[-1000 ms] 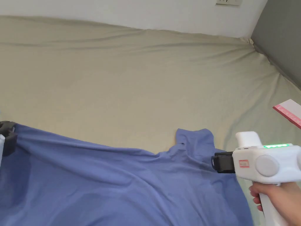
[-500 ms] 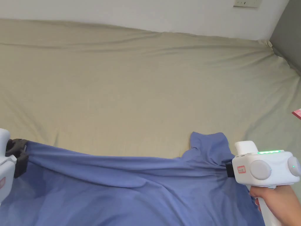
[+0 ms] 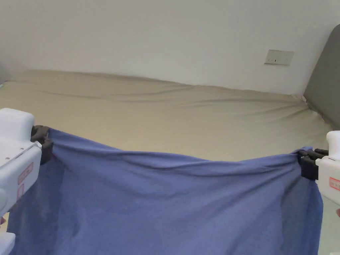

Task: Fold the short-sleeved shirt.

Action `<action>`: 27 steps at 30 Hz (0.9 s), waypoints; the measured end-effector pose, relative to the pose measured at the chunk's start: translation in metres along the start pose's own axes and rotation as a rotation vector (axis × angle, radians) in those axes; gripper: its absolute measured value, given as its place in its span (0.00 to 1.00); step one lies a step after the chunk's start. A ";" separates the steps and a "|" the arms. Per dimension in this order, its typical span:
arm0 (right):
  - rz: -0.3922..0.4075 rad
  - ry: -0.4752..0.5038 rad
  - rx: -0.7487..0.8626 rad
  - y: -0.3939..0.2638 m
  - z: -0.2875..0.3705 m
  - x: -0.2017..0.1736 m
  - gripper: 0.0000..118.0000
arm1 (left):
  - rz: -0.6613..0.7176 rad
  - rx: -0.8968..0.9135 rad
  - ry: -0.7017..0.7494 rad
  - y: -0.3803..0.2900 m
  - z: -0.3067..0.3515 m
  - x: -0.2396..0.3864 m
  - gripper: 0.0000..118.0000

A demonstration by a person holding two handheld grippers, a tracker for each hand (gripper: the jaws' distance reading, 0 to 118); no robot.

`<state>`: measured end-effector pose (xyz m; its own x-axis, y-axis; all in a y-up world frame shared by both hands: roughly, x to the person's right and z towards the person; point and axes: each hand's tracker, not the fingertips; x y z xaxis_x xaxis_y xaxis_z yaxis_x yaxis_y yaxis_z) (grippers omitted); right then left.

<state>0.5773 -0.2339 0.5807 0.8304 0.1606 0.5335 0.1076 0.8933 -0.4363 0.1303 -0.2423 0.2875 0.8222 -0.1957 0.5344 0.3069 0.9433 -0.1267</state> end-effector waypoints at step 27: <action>0.075 -0.151 0.529 0.174 0.223 0.005 0.04 | 0.022 0.403 0.170 0.170 0.146 -0.068 0.01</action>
<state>0.4786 0.0159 0.6688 0.7333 0.2554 0.6301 -0.2703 0.9599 -0.0745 0.0569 -0.0299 0.3514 0.9042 -0.1838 0.3856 0.1046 0.9705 0.2174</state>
